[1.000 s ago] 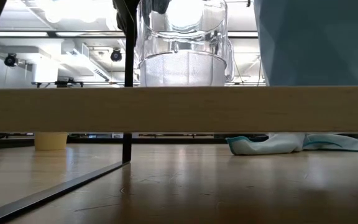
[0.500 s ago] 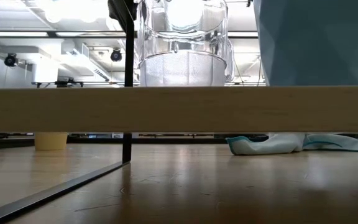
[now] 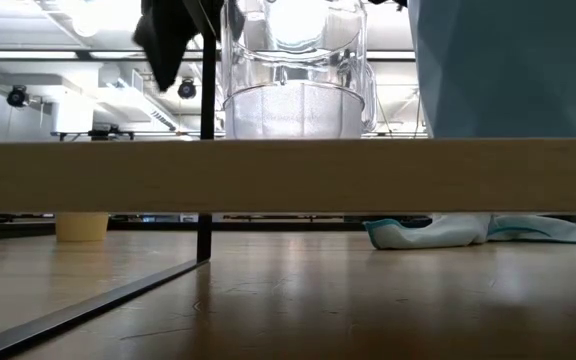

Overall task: Stack small to large cups/mugs on shelf
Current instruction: Put the yellow cup on the shelf

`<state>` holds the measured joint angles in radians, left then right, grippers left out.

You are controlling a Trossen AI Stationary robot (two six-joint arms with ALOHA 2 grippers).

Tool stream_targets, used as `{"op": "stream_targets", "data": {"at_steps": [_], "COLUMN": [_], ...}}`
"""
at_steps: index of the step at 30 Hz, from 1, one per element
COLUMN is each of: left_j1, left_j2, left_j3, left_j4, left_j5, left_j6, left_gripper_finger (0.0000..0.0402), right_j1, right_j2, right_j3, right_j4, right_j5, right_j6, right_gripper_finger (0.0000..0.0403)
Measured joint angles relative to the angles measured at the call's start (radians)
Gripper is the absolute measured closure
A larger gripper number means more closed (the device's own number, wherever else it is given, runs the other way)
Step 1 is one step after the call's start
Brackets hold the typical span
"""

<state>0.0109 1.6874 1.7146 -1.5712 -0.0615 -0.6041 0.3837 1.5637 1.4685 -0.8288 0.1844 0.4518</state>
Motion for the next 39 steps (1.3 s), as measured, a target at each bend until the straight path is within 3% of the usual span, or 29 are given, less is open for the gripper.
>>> {"op": "stream_targets", "data": {"at_steps": [5,10,15,30,39], "left_j1": [0.000,0.000,0.003,0.099,0.131], "left_j2": [-0.016,-0.038,-0.054,-0.161,-0.247], "left_j3": [-0.128,-0.215,-0.253,-0.433,-0.541], "left_j4": [-0.001,-0.001,-0.001,0.025,0.215], "left_j5": [-0.002,-0.068,-0.123,-0.101,-0.101], "left_j6": [-0.230,-0.329,-0.370,-0.463,-0.436], "left_gripper_finger": [0.0256,0.0256,0.0256,0.0256,0.0256], "right_j1": [-0.001,-0.001,-0.001,-0.001,-0.001], "right_j2": [-0.014,-0.025,-0.025,-0.025,-0.025], "right_j3": [0.000,0.000,0.000,0.000,0.000], "right_j4": [-0.006,-0.015,-0.052,-0.083,-0.079], "right_j5": [0.000,0.000,0.000,0.000,0.000], "right_j6": [-0.006,-0.008,-0.008,-0.007,-0.002], "right_gripper_finger": [0.0307,0.0317,0.0324,0.0330,0.0329]}}
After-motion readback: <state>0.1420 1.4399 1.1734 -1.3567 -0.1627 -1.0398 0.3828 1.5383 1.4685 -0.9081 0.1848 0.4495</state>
